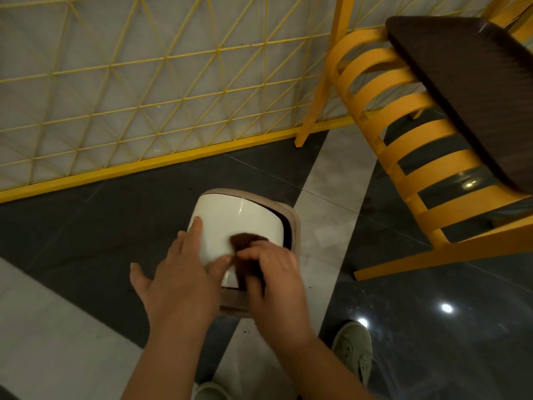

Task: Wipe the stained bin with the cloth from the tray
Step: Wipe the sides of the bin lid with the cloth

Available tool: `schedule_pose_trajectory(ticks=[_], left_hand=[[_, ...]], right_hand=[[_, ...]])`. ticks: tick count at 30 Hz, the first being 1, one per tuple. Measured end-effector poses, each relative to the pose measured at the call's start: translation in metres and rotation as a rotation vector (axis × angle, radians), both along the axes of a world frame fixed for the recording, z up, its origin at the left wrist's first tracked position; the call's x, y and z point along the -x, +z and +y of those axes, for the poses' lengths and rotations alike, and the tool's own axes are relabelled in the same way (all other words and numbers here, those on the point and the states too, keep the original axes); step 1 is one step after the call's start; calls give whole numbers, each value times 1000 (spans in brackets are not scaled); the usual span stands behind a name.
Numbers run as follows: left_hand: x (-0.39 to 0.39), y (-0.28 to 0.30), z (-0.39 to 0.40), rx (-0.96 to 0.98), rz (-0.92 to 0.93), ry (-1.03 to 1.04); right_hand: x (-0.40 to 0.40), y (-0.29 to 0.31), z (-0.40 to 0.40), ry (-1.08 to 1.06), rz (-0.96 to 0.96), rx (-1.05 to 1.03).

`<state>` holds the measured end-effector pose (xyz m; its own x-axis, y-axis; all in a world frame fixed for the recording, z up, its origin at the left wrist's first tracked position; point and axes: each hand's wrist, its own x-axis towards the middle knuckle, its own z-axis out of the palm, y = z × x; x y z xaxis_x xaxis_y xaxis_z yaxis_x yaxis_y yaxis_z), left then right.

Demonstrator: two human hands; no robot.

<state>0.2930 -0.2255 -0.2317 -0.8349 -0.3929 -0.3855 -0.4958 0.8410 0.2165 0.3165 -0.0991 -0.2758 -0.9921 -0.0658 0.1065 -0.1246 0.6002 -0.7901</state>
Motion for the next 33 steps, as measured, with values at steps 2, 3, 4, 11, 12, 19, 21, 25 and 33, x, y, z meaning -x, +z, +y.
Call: schedule_pose_trajectory(ticks=[2,3,4,11,12,19,21,25,33], left_hand=[[0,0,0,-13,1,2],[0,1,0,-16,2,1],[0,2,1,-16,5,-3],[1,-1,0,6,1,-8],[1,-2,0,6,-1,-10],[1,0,1,-34,-1,3],[1,2,2,-24,4,-4],[0,1,2,-17,4,0],[1,2,2,-9,-1,3]], right_hand=[[12,-11,14,-106,-124,49],[14,-17,20,-175,-212,62],[13,-21,26,-222,-281,57],[-21,0,11,80,51,18],[-13,0,9,97,77,26],[45,-17,24,-258,-290,97],[36,-16,27,-274,-371,60],[-17,-2,17,-118,-249,71],[24,-2,2,-133,-124,54]])
